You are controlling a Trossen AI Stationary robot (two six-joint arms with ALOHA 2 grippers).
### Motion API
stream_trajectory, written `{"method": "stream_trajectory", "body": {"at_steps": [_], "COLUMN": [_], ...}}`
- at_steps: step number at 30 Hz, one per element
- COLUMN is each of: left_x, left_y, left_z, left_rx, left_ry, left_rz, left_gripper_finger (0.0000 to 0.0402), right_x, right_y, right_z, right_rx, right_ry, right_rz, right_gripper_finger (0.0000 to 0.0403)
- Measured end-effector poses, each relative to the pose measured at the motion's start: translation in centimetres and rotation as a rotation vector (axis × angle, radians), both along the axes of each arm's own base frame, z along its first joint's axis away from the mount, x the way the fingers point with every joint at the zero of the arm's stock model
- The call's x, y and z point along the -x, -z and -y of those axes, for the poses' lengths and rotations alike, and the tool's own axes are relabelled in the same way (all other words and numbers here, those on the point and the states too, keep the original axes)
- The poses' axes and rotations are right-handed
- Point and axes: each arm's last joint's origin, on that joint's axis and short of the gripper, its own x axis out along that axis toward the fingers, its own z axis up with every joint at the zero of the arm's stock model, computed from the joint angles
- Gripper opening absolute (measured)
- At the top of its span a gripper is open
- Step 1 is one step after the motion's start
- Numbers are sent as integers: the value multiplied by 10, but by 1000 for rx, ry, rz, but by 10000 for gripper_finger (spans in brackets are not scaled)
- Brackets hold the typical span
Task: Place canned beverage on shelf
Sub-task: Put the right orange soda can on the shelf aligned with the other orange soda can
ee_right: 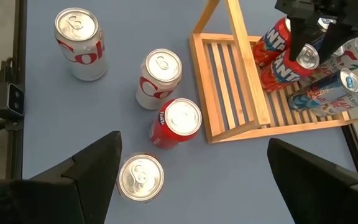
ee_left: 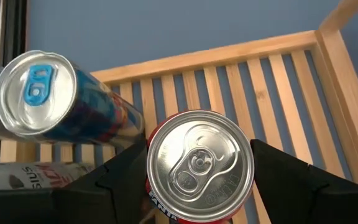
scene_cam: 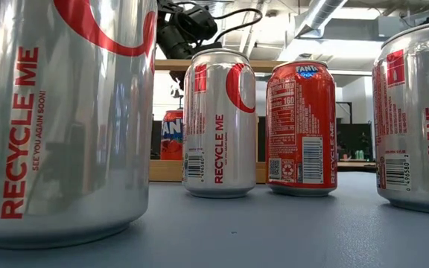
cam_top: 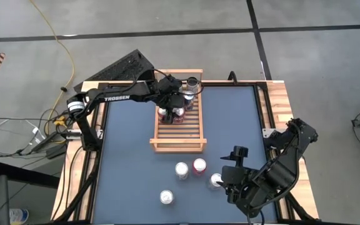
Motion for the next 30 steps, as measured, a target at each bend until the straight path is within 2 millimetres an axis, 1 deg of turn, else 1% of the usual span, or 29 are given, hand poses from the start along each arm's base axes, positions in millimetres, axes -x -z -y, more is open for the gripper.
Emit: {"method": "stream_trajectory", "body": {"at_steps": [5, 12, 17, 23, 30], "left_x": [-1, 3, 3, -2, -2], "left_y": [-1, -1, -1, 13, 11], "left_z": [0, -9, -9, -13, -17], "left_rx": [2, 23, 36, 73, 65], "left_ry": [4, -23, -15, -20, -40], "left_rz": [13, 21, 30, -3, 8], "left_gripper_finger": [237, 237, 237, 237, 239], "right_x": [0, 0, 0, 0, 0], "right_y": [0, 0, 0, 0, 0], "right_z": [0, 0, 0, 0, 0], "right_rx": [4, 3, 3, 0, -5], "right_ry": [-5, -5, -5, -2, 0], "right_rz": [-2, -2, -2, -1, 1], "right_gripper_finger": [375, 375, 375, 375, 375]}}
